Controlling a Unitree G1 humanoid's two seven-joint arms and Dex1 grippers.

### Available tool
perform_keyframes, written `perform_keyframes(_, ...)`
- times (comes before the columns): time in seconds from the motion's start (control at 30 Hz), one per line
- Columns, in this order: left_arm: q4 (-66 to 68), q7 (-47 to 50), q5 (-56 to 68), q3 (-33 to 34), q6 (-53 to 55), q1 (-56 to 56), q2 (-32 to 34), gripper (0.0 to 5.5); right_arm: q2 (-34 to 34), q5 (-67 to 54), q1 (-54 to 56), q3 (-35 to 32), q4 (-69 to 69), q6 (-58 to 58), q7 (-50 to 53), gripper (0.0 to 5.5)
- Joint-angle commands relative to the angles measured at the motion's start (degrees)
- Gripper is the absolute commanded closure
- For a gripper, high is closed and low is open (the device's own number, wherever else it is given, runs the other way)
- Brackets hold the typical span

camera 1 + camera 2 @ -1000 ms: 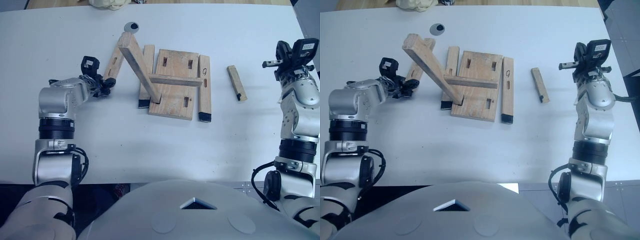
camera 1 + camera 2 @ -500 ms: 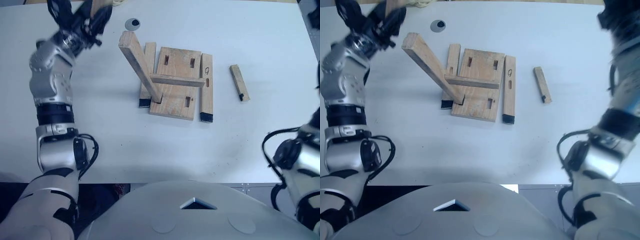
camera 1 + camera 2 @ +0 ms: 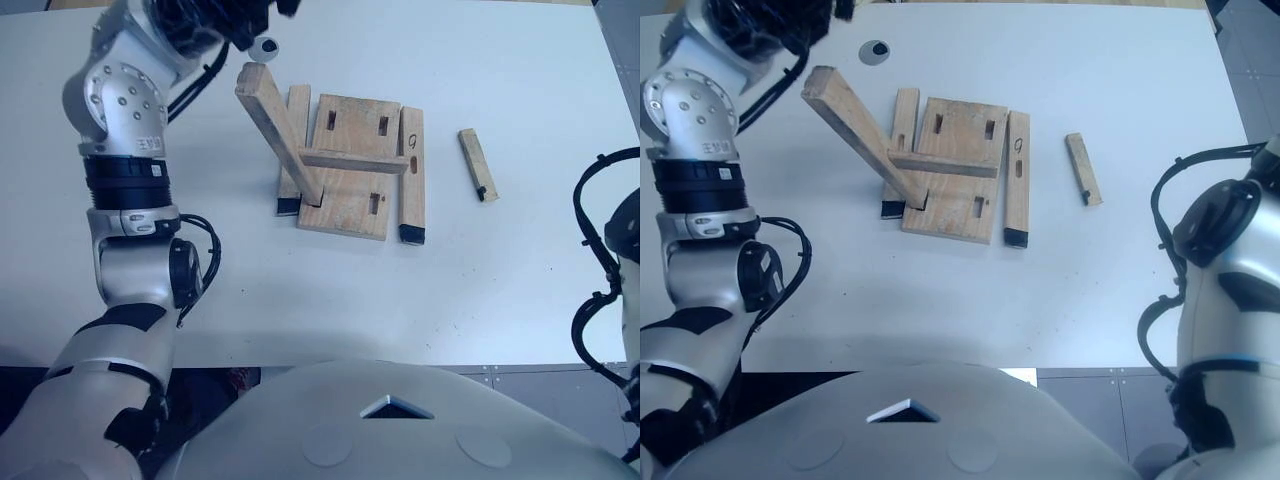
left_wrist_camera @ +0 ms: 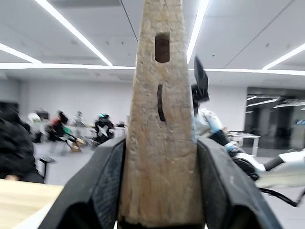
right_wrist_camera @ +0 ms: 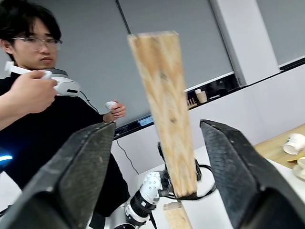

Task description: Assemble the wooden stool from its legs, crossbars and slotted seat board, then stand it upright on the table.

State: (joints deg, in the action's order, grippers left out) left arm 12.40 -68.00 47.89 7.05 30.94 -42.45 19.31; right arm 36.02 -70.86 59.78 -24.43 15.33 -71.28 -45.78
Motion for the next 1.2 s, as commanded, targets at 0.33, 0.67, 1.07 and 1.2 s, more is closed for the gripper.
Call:
perform_keyframes(0.33, -3.3, -2.0, -0.6, -2.3, 3.0, 2.0, 0.4, 3.49, -4.0, 0.2, 5.0, 4.4, 1.9, -2.2, 3.4, 2.07)
perform_keyframes(0.67, -2.0, -1.9, -2.9, -4.6, 2.9, 1.3, 0.7, 3.49, -5.4, -3.7, 8.6, 1.3, 5.7, -5.3, 6.4, 3.14)
perform_keyframes(1.07, 0.3, 0.5, -4.7, -3.9, -0.8, -0.9, -0.3, 2.71, -7.8, -4.7, 9.3, -4.7, 5.9, -1.3, 14.9, 3.15)
perform_keyframes(1.2, 0.6, 2.2, -2.7, -0.4, -2.6, -1.8, -1.8, 2.13, -4.3, 0.3, 7.6, -4.9, 7.6, 4.4, 11.5, 3.31)
